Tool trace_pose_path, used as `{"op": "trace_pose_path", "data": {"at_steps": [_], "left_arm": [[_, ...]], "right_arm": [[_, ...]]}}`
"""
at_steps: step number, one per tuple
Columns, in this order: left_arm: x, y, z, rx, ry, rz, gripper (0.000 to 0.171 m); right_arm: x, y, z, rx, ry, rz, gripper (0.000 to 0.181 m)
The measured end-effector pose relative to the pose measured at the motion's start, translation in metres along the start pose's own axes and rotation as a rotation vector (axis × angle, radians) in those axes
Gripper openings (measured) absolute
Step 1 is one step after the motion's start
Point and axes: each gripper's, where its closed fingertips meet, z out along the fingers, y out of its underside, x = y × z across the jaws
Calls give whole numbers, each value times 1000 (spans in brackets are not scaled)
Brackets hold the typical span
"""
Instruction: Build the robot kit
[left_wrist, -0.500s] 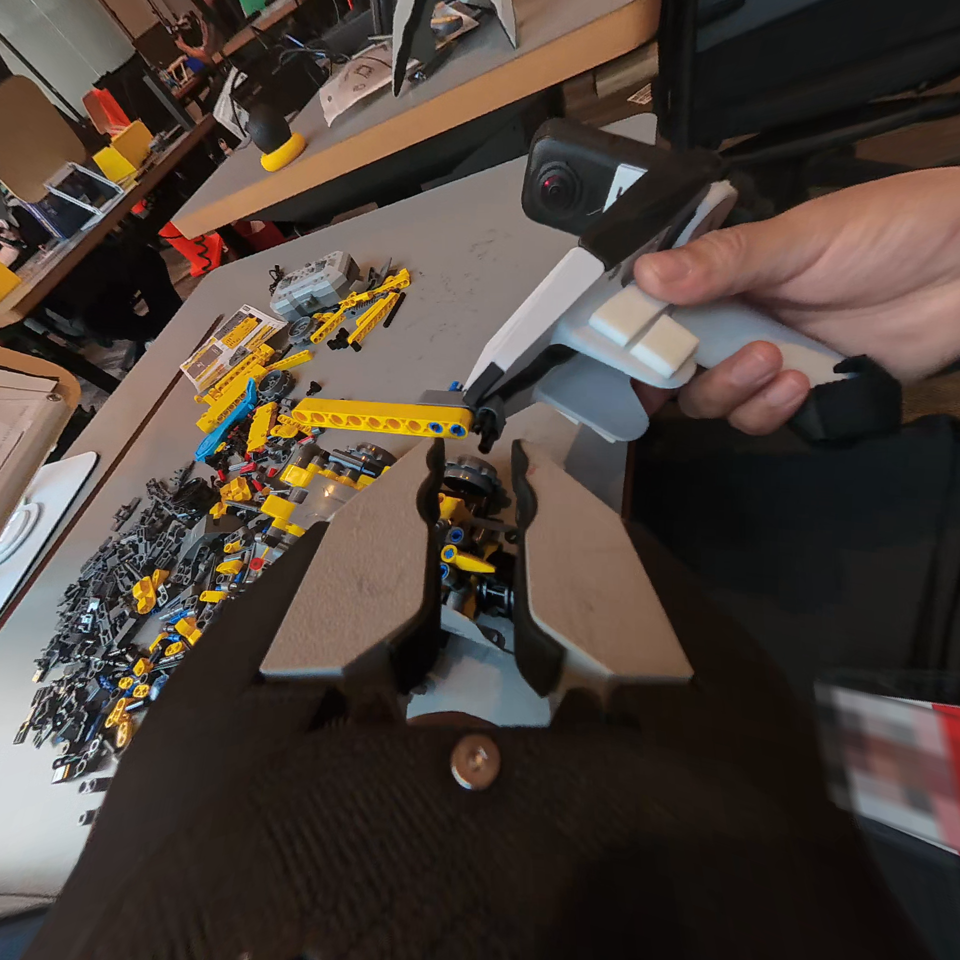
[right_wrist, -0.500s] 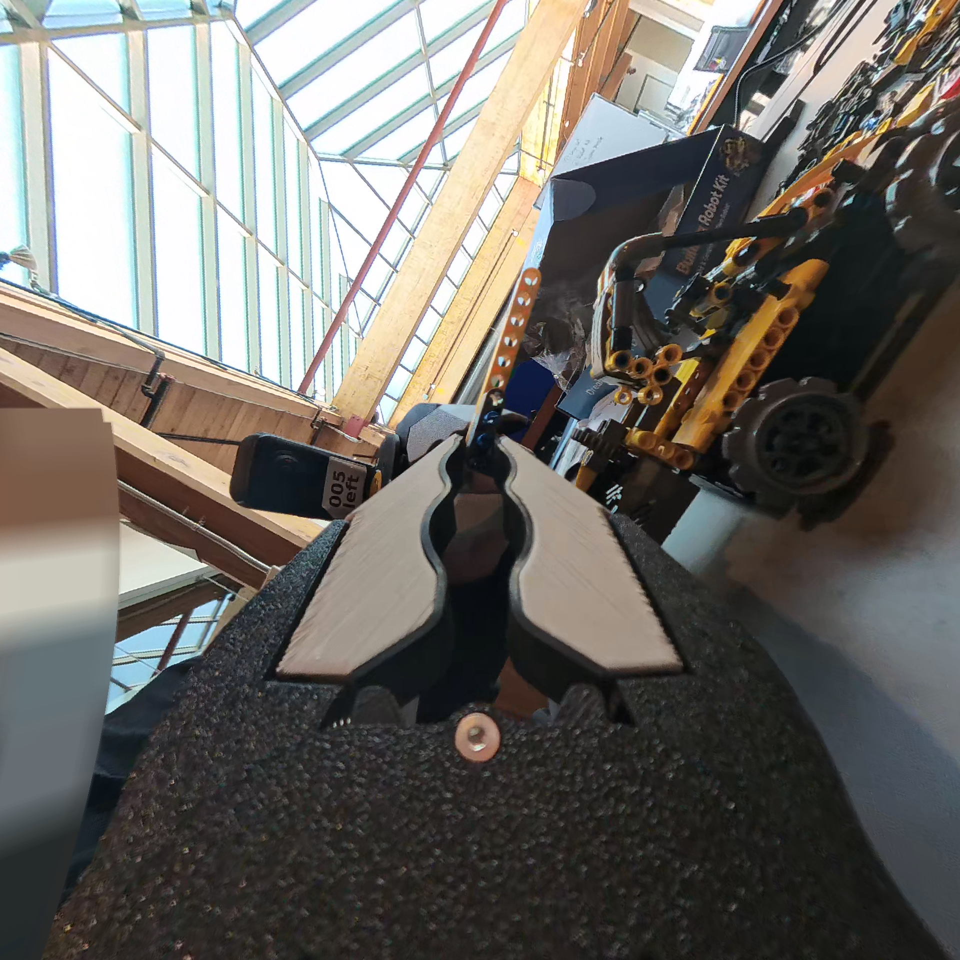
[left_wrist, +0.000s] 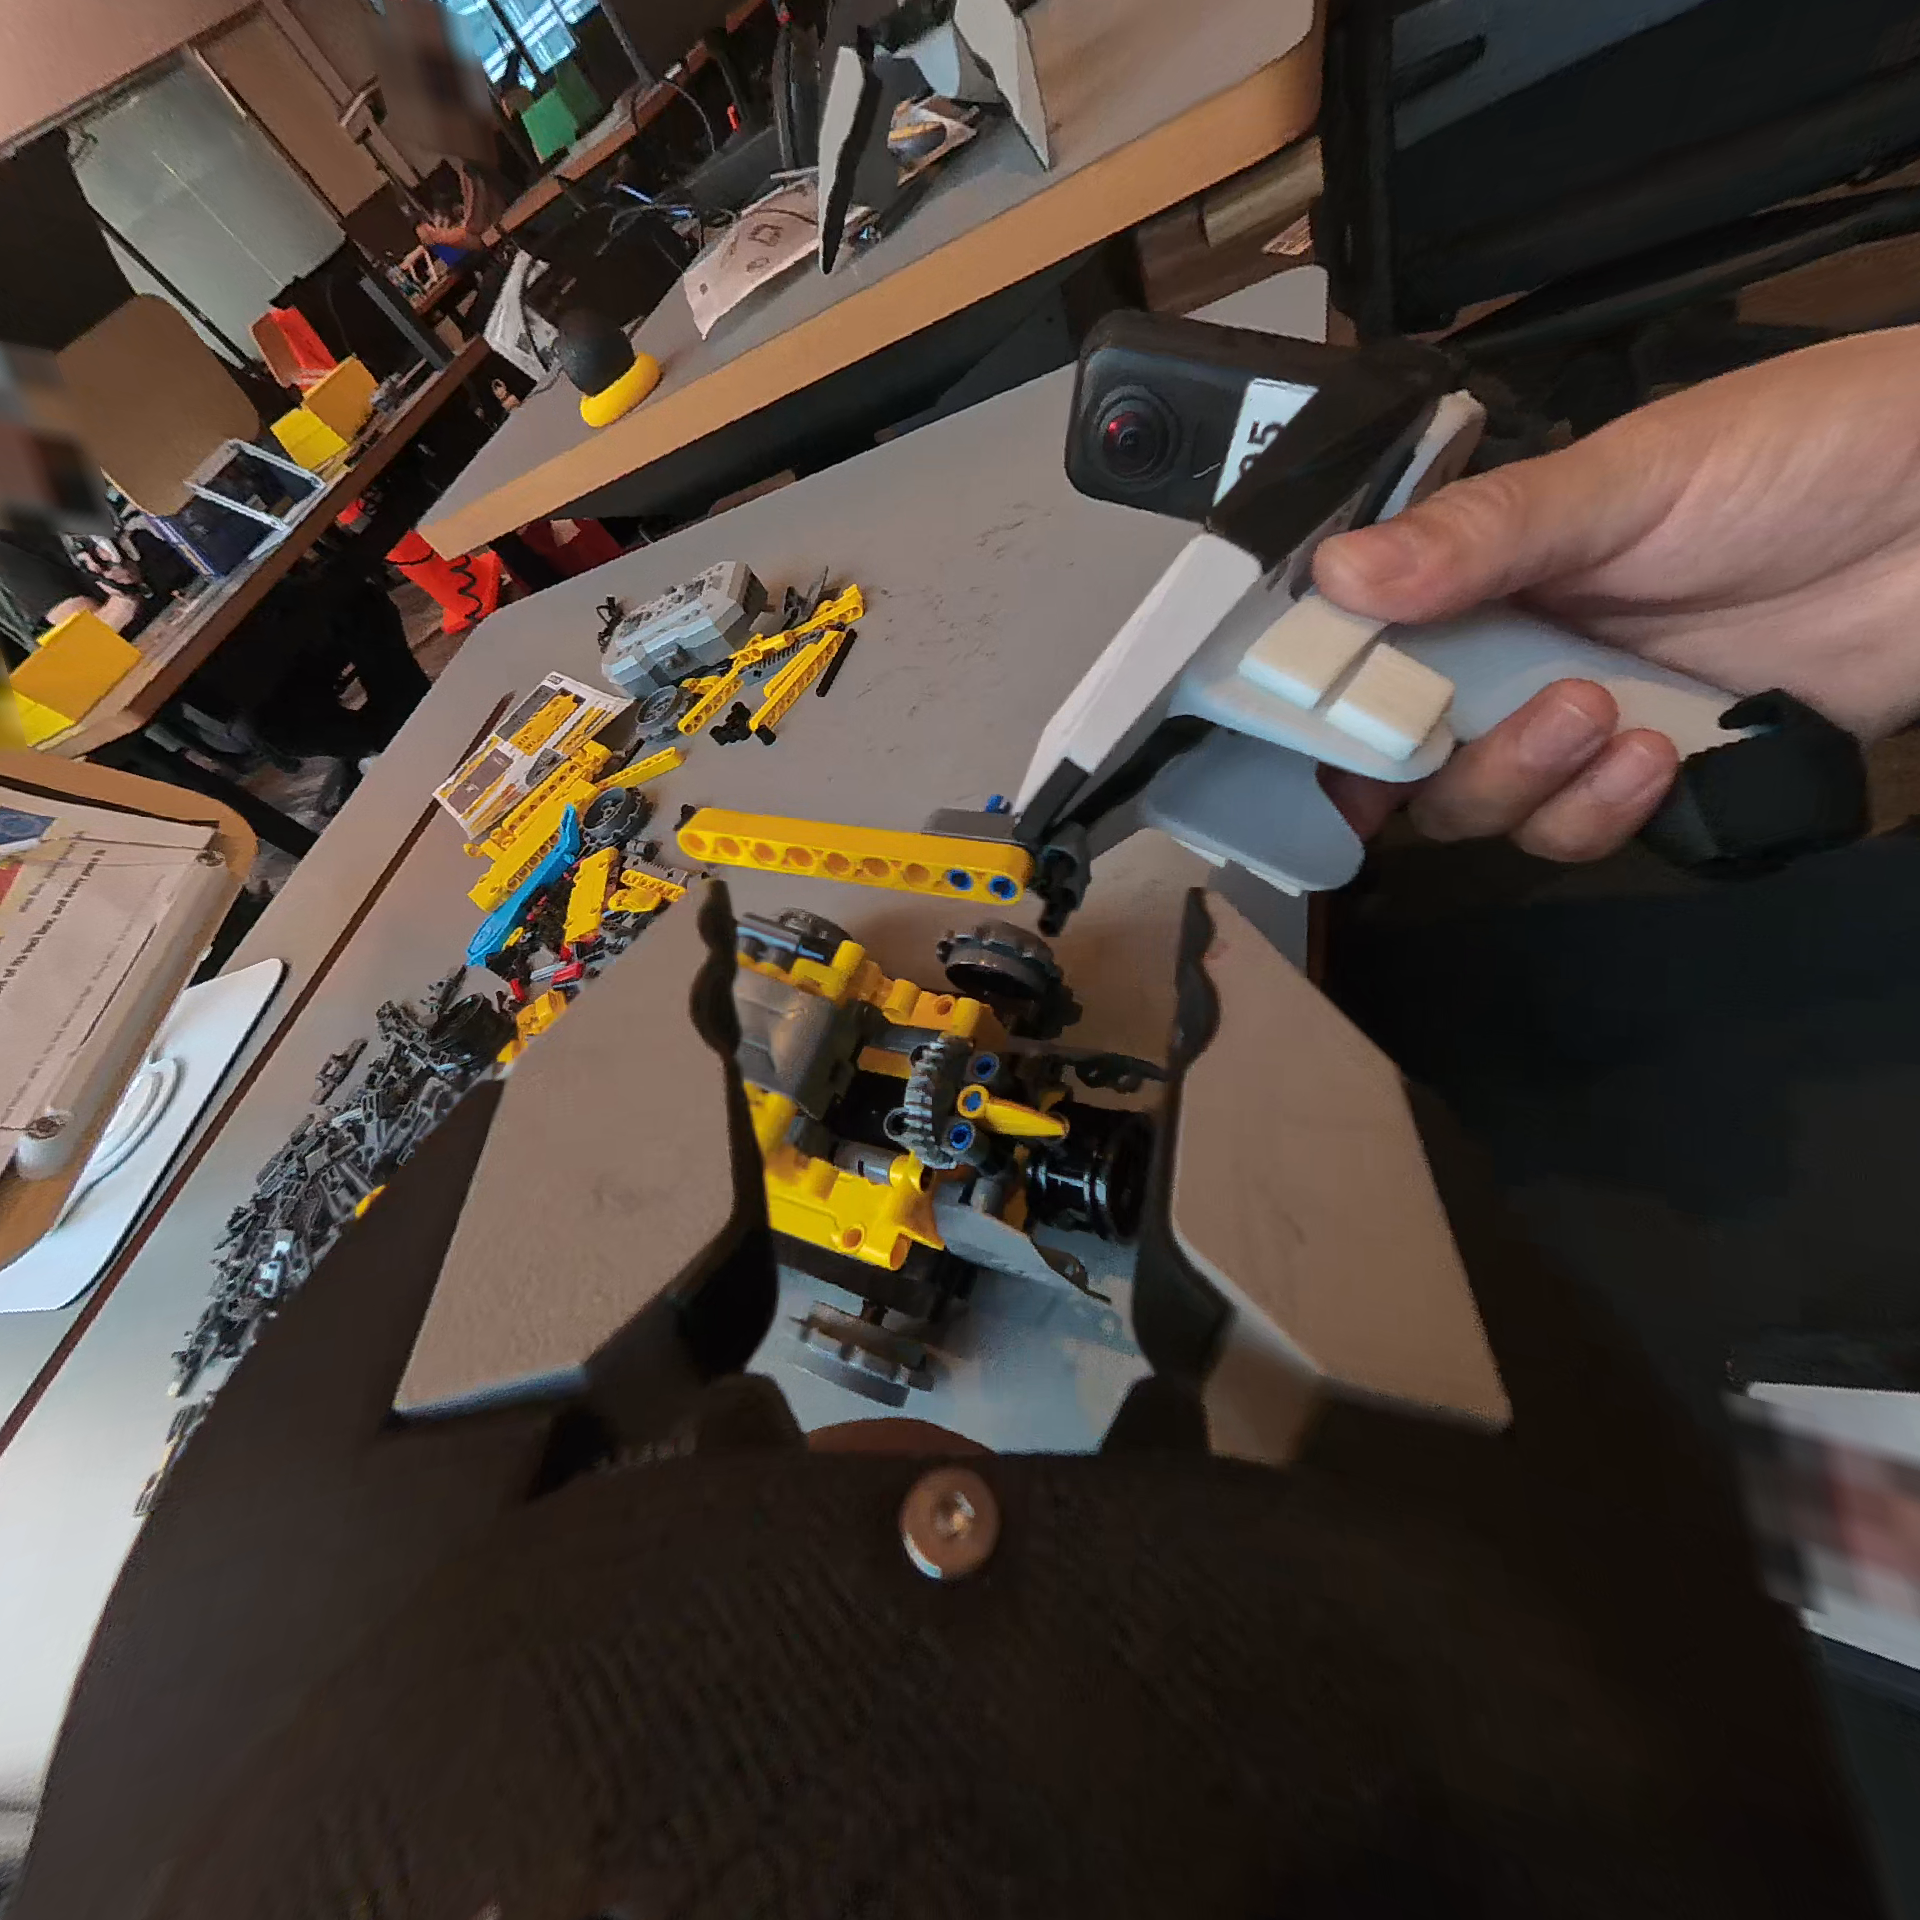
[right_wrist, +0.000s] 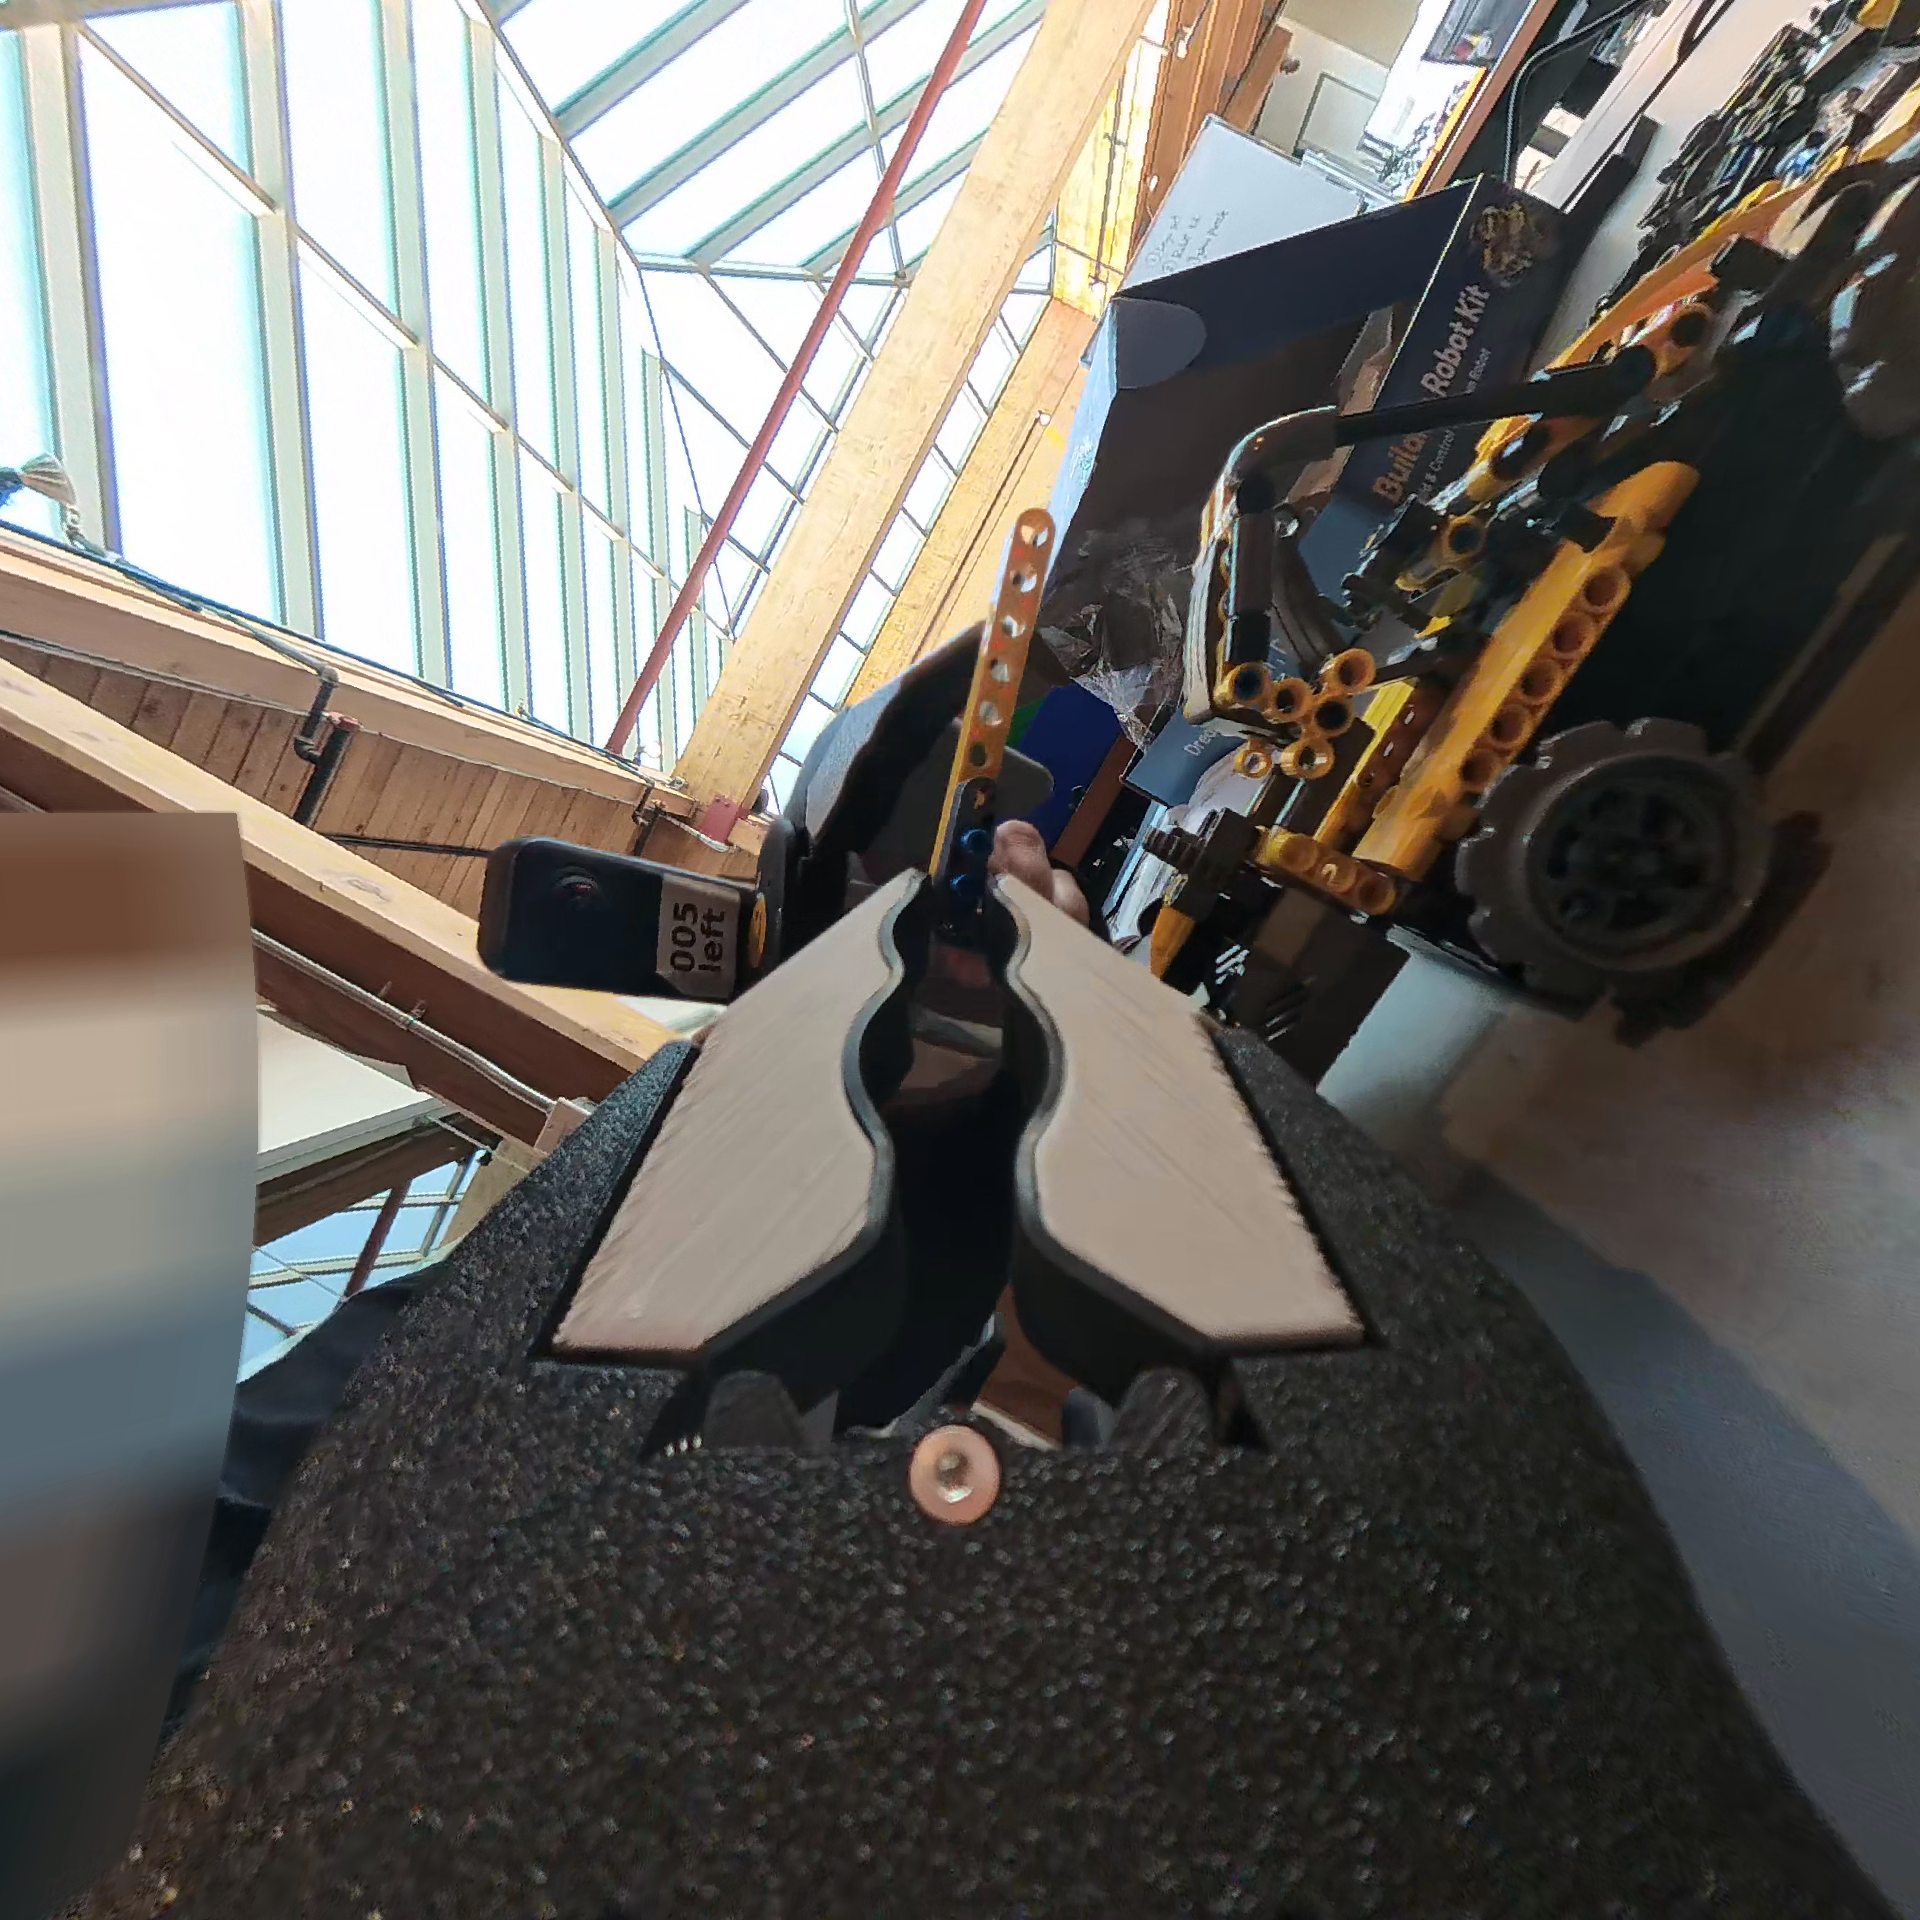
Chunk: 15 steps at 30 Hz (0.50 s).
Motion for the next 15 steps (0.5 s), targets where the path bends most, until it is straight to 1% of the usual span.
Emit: {"op": "trace_pose_path", "data": {"at_steps": [2, 3, 7, 10, 12, 15], "left_arm": [[-5, -2, -2, 26, 23, -16, 99], [-7, -2, -2, 38, 46, -26, 101], [-11, -4, -6, 90, 149, -75, 99], [-6, -5, -8, 111, 223, -68, 91], [-6, -2, -6, 89, 219, -47, 88], [-5, -3, -4, 90, 208, -15, 87]], "right_arm": [[-2, 3, 2, -17, -17, 3, 9], [-3, 4, 3, -27, -18, -2, 9], [-5, 10, 6, -57, -29, -13, 9], [-7, 12, 7, -69, -31, -21, 9], [-8, 13, 8, -77, -33, -23, 9], [-8, 15, 9, -89, -32, -24, 9]]}}
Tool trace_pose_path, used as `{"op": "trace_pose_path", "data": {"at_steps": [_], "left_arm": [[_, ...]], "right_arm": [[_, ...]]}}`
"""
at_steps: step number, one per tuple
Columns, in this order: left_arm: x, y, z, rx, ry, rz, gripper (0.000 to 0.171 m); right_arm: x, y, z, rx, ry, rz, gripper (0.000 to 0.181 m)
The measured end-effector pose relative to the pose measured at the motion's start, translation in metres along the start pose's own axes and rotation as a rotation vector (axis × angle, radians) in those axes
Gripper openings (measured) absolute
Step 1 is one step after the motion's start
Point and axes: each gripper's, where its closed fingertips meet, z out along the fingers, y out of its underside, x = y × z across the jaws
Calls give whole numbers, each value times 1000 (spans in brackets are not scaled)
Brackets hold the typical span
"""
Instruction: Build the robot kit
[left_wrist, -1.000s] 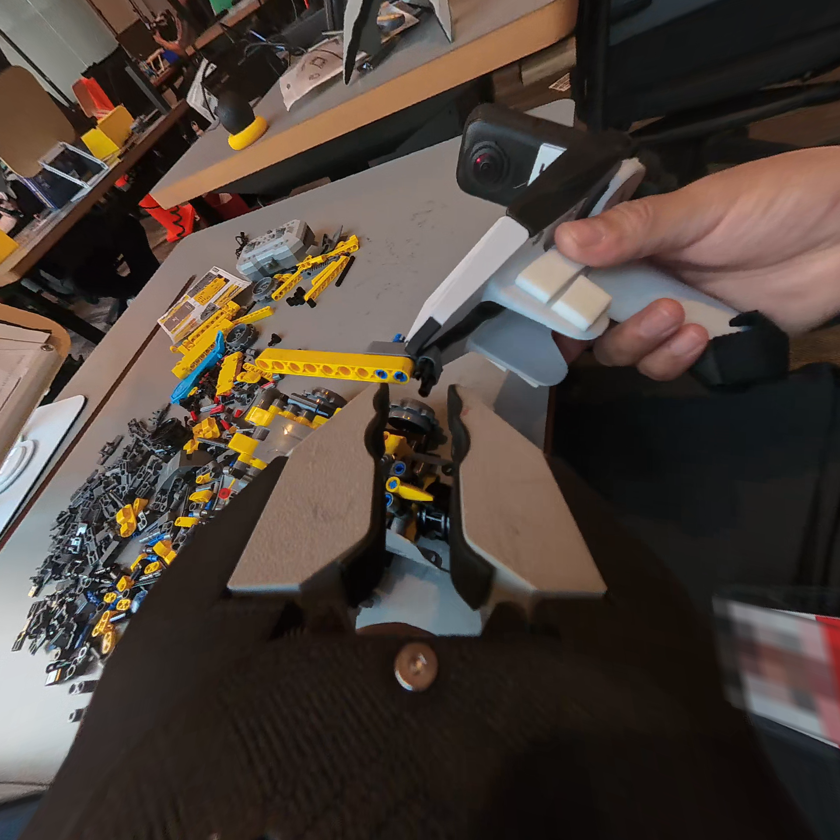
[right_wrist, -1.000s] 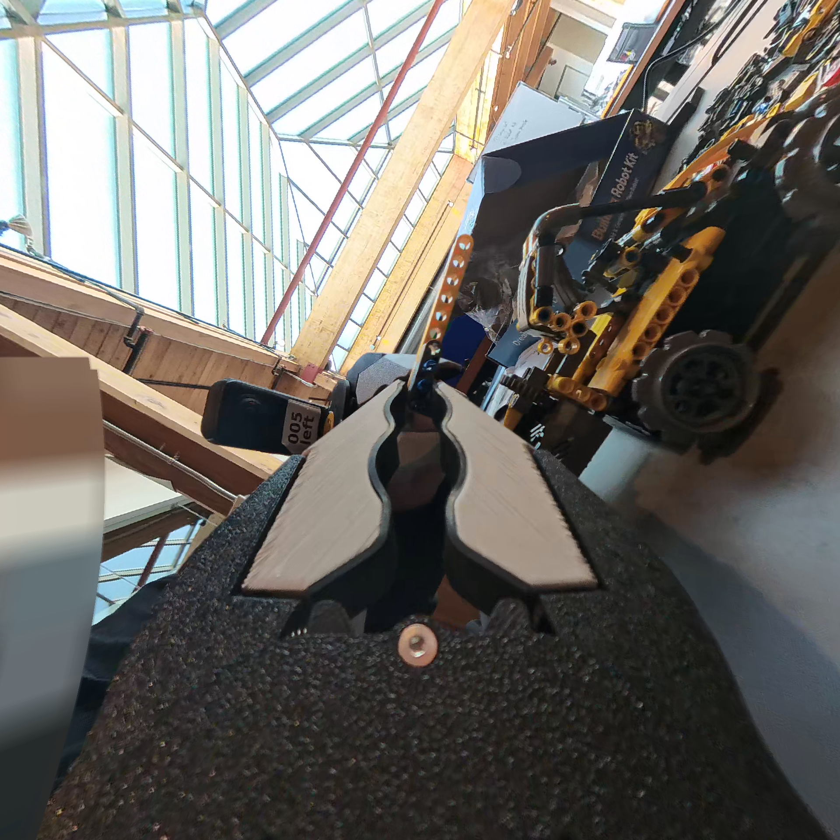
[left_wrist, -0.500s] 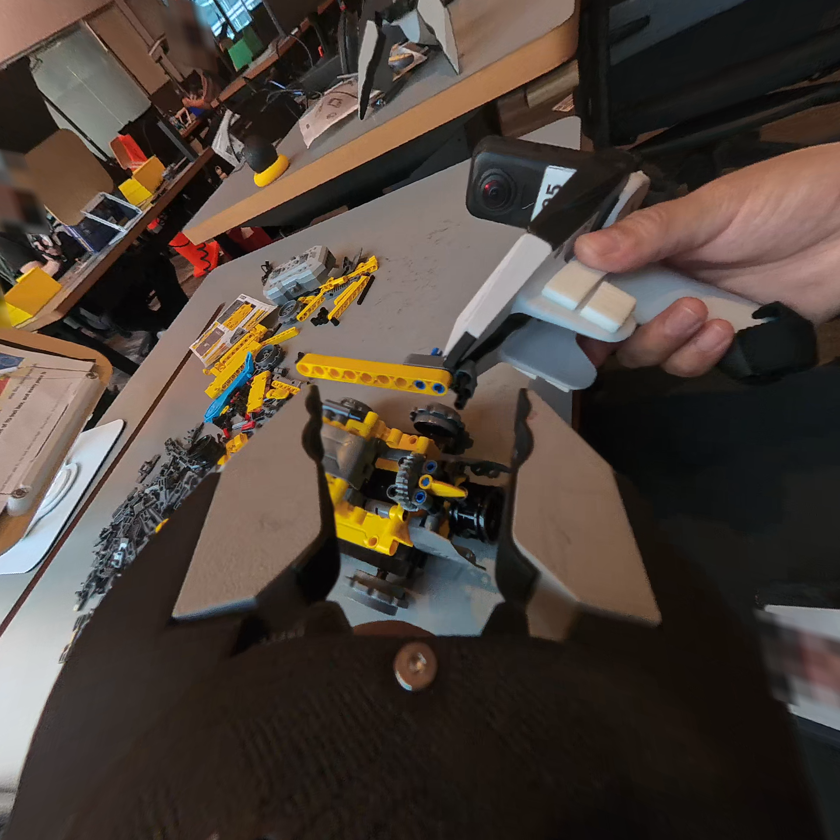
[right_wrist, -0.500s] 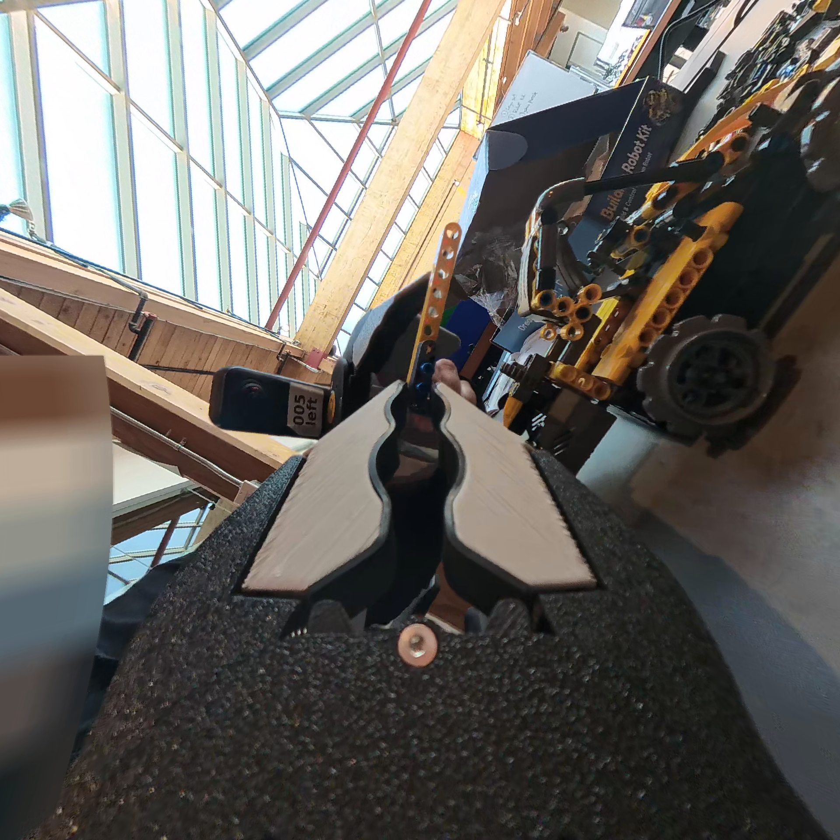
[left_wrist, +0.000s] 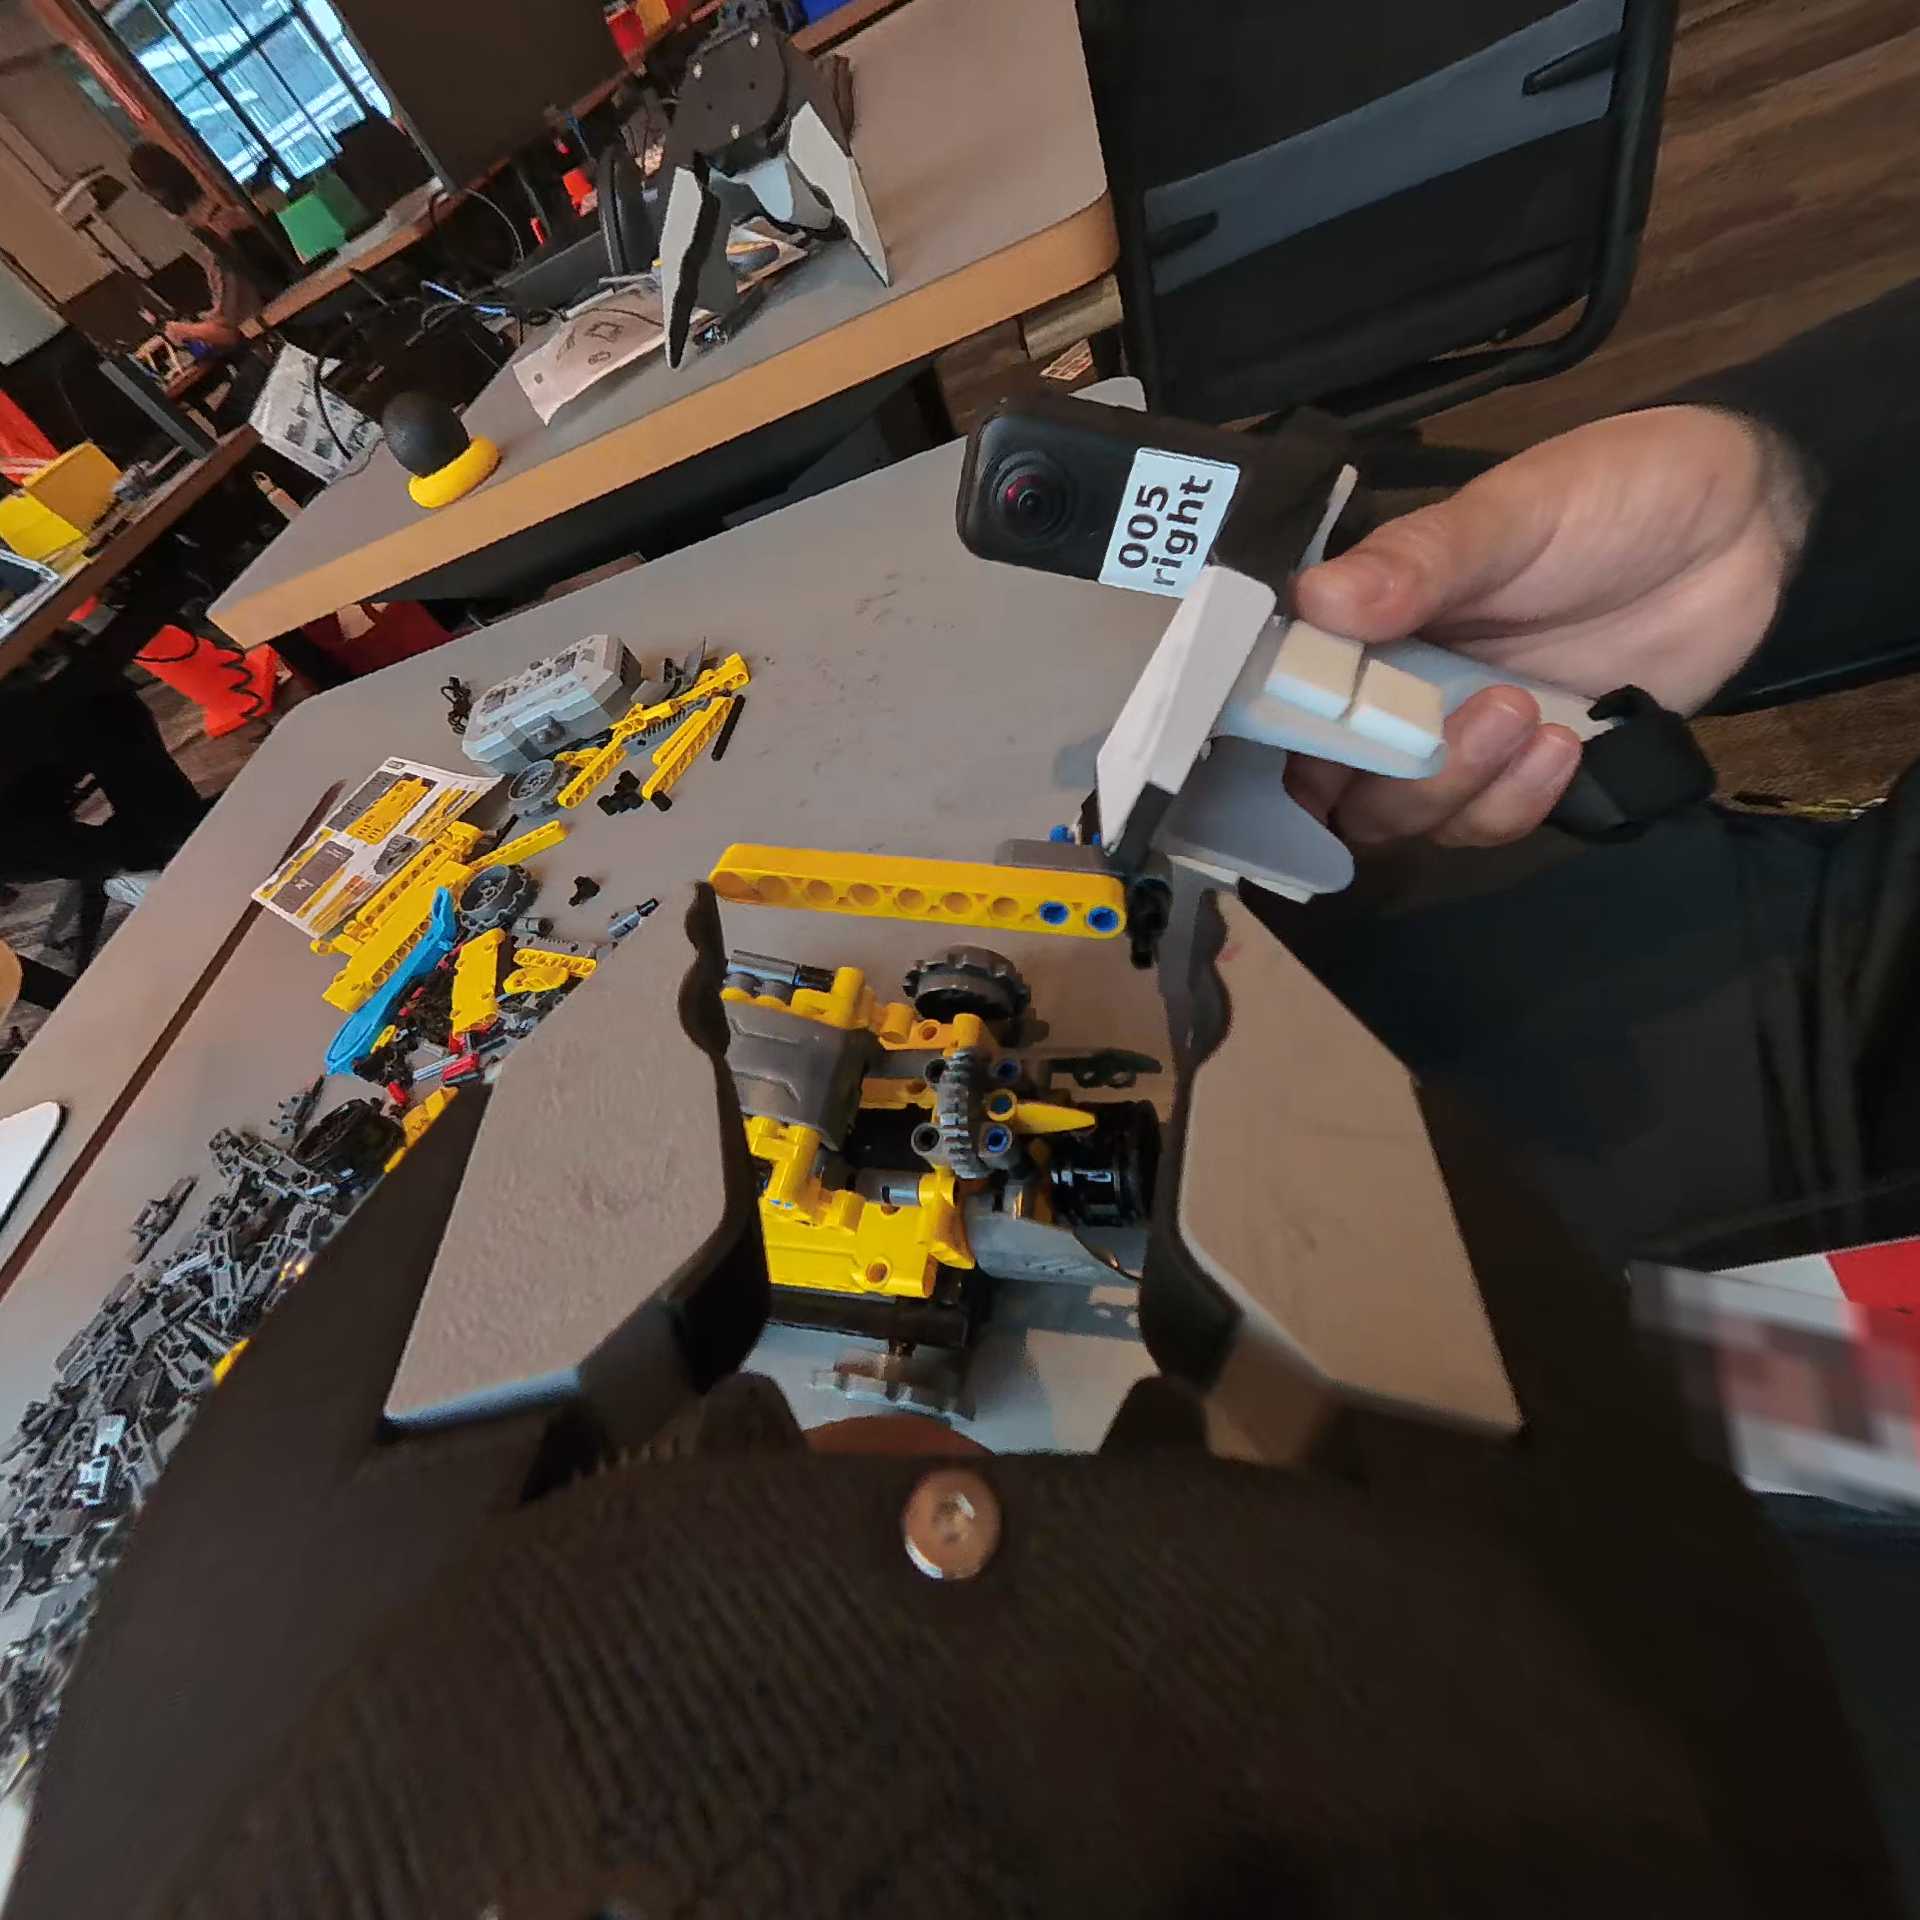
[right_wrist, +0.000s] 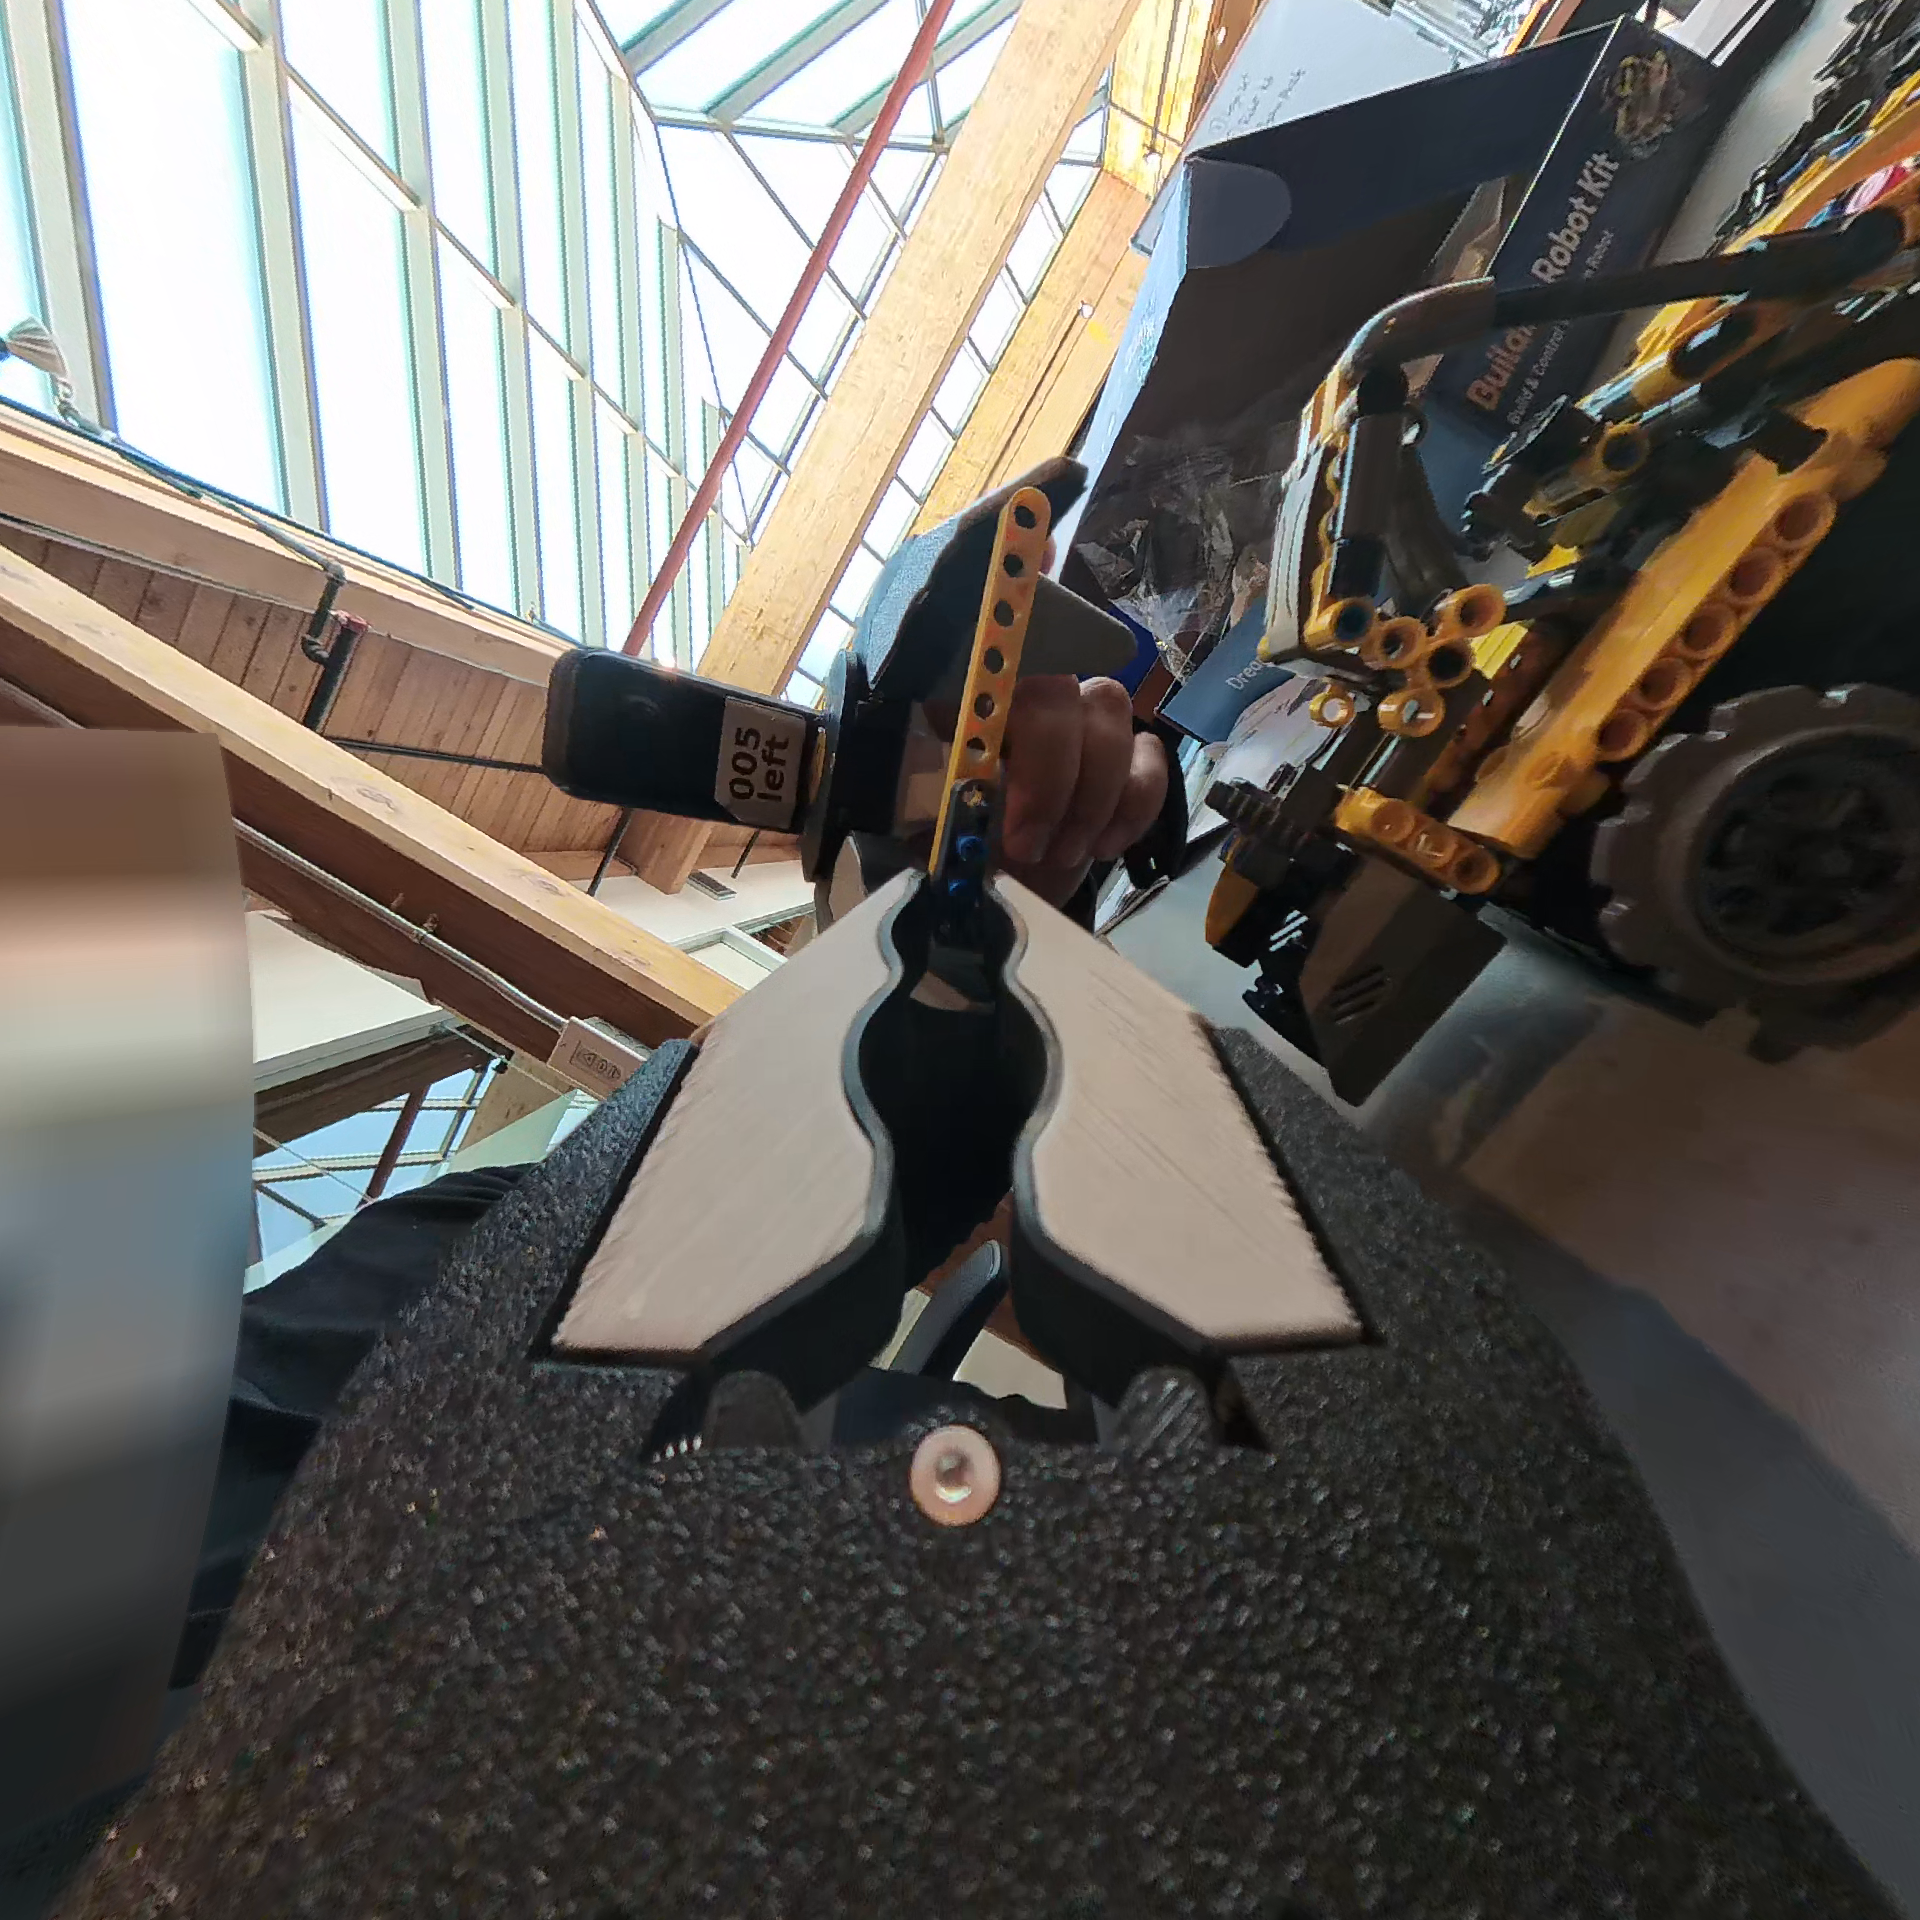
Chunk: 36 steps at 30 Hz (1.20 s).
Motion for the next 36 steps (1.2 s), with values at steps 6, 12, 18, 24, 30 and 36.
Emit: {"op": "trace_pose_path", "data": {"at_steps": [6, 12, 18, 24, 30, 36], "left_arm": [[3, 0, 1, 4, 24, 24, 86], [3, -7, -3, 37, 39, 29, 115], [10, 0, 1, 6, 45, 93, 92], [13, -1, 0, 10, 60, 78, 92], [17, -15, -10, 156, 160, -95, 92], [26, -23, -12, 221, 238, -144, 92]], "right_arm": [[0, 6, 1, -49, 7, -12, 8], [-2, 10, 2, -82, -3, -8, 8], [-6, 16, 6, -111, -17, -14, 8], [-9, 18, 5, -155, -20, -79, 9], [-25, 13, -11, -288, 68, -598, 21], [-41, 12, -15, -379, 193, -1060, 28]]}}
